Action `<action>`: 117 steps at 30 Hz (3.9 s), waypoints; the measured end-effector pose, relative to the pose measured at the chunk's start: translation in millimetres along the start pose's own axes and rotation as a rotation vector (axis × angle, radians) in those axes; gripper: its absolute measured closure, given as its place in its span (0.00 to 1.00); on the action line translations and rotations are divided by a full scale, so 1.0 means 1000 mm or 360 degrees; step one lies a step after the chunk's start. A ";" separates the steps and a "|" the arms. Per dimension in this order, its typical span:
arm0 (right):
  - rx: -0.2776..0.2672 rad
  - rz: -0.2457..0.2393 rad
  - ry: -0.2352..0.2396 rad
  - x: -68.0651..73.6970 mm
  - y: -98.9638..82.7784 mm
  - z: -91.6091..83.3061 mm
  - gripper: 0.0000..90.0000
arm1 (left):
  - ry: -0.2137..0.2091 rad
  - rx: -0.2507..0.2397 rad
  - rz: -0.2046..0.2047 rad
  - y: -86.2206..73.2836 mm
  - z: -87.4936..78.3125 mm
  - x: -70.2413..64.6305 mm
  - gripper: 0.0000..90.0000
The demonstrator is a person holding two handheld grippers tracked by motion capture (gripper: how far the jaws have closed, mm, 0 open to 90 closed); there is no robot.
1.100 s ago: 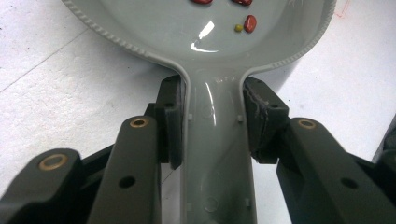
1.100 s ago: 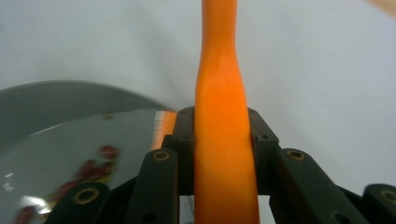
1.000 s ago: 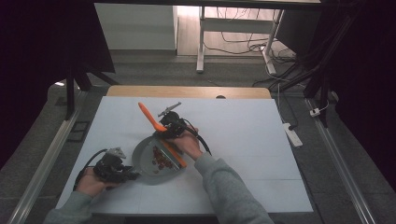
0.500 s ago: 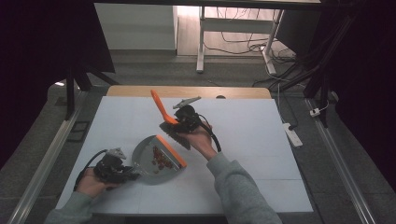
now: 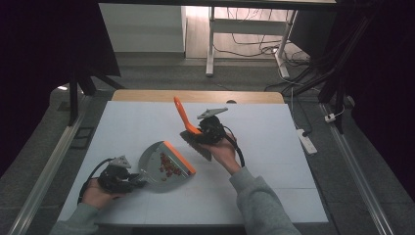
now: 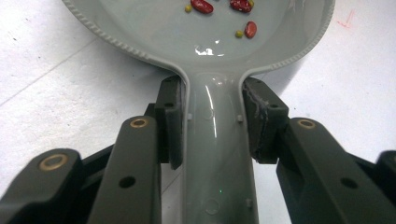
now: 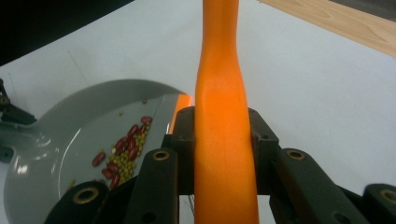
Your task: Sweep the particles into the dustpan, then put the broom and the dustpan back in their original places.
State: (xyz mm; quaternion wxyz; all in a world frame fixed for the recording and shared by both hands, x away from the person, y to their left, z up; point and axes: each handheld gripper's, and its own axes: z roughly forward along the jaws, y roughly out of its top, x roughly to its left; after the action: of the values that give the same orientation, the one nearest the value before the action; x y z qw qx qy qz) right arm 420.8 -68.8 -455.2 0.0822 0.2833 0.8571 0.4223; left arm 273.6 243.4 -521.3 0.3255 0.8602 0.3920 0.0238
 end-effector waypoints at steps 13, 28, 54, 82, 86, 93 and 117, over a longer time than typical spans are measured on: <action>-0.0057 0.0018 -0.0031 -0.008 -0.021 -0.032 0.79 | 0.0045 -0.0089 0.0002 -0.009 -0.002 -0.001 0.69; -0.0139 0.0057 -0.0070 -0.012 -0.046 -0.069 0.79 | 0.0072 -0.0259 -0.0134 -0.018 -0.013 -0.010 0.69; -0.0104 0.0331 0.0012 -0.018 -0.118 -0.125 0.78 | 0.0392 -0.0367 -0.0693 -0.042 -0.021 -0.025 0.69; 0.0159 0.0574 -0.0140 -0.062 -0.145 -0.110 0.68 | 0.0576 -0.0354 -0.0864 -0.042 -0.010 -0.020 0.68; 0.0187 0.0557 -0.0182 -0.066 -0.148 -0.109 0.63 | 0.0540 -0.0366 -0.0849 -0.043 -0.011 -0.021 0.61; 0.0234 0.0529 -0.0260 -0.070 -0.153 -0.107 0.55 | 0.0567 -0.0380 -0.0740 -0.045 -0.020 -0.030 0.32; 0.0006 0.0018 -0.0108 -0.024 -0.152 -0.137 0.56 | 0.0287 -0.0451 -0.0252 -0.016 -0.027 -0.045 0.34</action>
State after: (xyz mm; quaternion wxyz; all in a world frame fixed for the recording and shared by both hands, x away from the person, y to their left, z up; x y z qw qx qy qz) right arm 324.9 -248.1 -488.6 0.1083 0.3025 0.8530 0.4112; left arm 224.2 234.9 -500.1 0.4076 0.7666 0.4789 0.1301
